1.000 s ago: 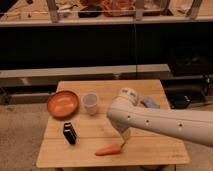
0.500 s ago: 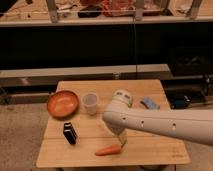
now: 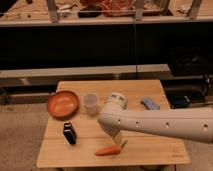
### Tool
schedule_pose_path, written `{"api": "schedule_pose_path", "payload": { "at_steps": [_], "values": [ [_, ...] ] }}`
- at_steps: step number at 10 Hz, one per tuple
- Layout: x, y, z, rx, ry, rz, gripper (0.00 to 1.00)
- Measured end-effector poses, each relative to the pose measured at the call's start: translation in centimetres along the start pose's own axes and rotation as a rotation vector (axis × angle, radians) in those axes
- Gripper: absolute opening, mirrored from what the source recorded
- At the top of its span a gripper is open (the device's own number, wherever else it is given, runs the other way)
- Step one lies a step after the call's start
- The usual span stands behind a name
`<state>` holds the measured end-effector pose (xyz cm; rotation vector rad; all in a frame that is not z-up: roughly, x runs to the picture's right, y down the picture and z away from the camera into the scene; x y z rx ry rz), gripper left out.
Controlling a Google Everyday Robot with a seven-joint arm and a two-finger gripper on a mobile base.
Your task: Knock the eraser over
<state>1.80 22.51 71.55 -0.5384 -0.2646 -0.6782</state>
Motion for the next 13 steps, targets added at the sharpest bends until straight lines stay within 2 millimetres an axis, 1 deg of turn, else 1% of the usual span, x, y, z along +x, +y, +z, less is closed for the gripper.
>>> {"api": "schedule_pose_path", "payload": {
  "at_steps": [1, 2, 3, 4, 5, 7, 8, 9, 10, 13],
  "values": [
    [-0.1, -0.1, 0.3, 0.001, -0.003, -0.007, 0.73],
    [-0.8, -0.6, 0.6, 0.001, -0.012, -0.018, 0.64],
    [-1.4, -1.1, 0.9, 0.002, -0.017, -0.027, 0.53],
    [-1.4, -1.1, 1.1, 0.002, -0.02, -0.029, 0.44],
    [-1.5, -1.2, 1.3, 0.002, -0.023, -0.032, 0.32],
    [-1.9, -1.3, 1.7, 0.001, -0.031, -0.044, 0.15],
    [-2.9, -1.9, 2.0, 0.003, -0.037, -0.059, 0.03],
    [-3.6, -2.4, 2.4, 0.004, -0.042, -0.069, 0.01],
    [-3.9, -2.5, 2.6, 0.006, -0.045, -0.074, 0.01],
    [-4.3, -2.8, 3.1, 0.008, -0.058, -0.091, 0.01]
  ]
}}
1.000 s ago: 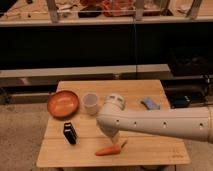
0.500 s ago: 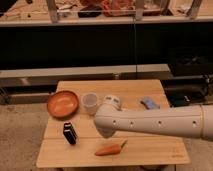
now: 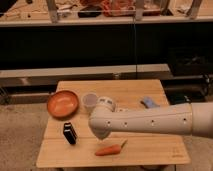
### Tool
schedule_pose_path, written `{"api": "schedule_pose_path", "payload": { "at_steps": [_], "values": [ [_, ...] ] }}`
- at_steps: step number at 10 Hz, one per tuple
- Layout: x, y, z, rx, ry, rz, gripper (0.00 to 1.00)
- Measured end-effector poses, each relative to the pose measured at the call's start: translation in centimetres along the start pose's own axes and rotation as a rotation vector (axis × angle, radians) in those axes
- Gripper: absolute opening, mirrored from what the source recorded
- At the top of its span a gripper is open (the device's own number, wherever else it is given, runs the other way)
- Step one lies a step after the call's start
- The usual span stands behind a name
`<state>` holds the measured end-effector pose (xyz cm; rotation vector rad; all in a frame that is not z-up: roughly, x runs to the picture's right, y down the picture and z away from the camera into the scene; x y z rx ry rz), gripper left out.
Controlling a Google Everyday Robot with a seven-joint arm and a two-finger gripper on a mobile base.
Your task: Knock the eraser over
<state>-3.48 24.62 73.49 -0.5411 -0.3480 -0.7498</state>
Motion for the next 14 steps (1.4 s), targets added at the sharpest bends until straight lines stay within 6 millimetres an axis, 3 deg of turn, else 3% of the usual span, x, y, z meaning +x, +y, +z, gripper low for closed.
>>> {"api": "schedule_pose_path", "payload": {
  "at_steps": [3, 6, 9, 14],
  "values": [
    [-1.8, -2.7, 0.8, 0.007, -0.018, -0.031, 0.01],
    [-2.2, -3.7, 1.3, 0.006, -0.029, -0.051, 0.01],
    [-4.2, -6.3, 2.1, 0.01, -0.051, -0.088, 0.01],
    [-6.4, -8.8, 2.8, 0.016, -0.077, -0.136, 0.01]
  ]
}}
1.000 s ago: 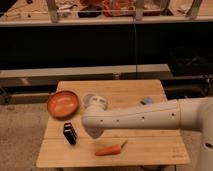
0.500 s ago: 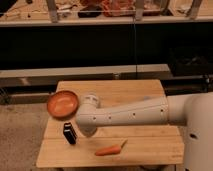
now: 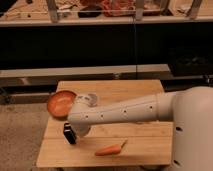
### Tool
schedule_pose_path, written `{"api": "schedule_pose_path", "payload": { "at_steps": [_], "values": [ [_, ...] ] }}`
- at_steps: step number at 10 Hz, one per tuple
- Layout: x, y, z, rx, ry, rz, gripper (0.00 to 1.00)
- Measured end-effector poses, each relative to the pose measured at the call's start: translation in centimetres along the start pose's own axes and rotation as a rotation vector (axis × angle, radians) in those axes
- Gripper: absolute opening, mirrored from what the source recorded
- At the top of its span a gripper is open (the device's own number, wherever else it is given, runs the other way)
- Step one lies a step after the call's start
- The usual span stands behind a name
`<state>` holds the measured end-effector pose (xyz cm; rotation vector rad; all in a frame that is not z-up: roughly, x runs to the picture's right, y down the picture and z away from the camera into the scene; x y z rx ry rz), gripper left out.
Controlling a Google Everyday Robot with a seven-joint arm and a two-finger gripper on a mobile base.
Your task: Knock the eraser over
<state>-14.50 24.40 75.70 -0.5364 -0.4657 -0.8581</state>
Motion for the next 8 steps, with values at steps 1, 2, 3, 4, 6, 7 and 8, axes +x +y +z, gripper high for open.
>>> {"api": "schedule_pose_path", "payload": {
  "at_steps": [1, 2, 3, 4, 6, 7, 8],
  "values": [
    [-0.4, -0.8, 0.2, 0.002, -0.006, -0.009, 0.01],
    [-0.2, -1.2, 0.3, 0.003, -0.004, -0.018, 0.01],
    [-0.3, -1.6, 0.3, 0.004, -0.008, -0.022, 0.01],
    [-0.3, -1.9, 0.4, 0.005, -0.013, -0.026, 0.01],
    [-0.6, -2.6, 0.6, 0.008, -0.03, -0.041, 0.01],
    [-0.6, -2.8, 0.5, 0.01, -0.038, -0.043, 0.01],
    [-0.8, -3.3, 0.6, 0.012, -0.045, -0.048, 0.01]
  ]
}}
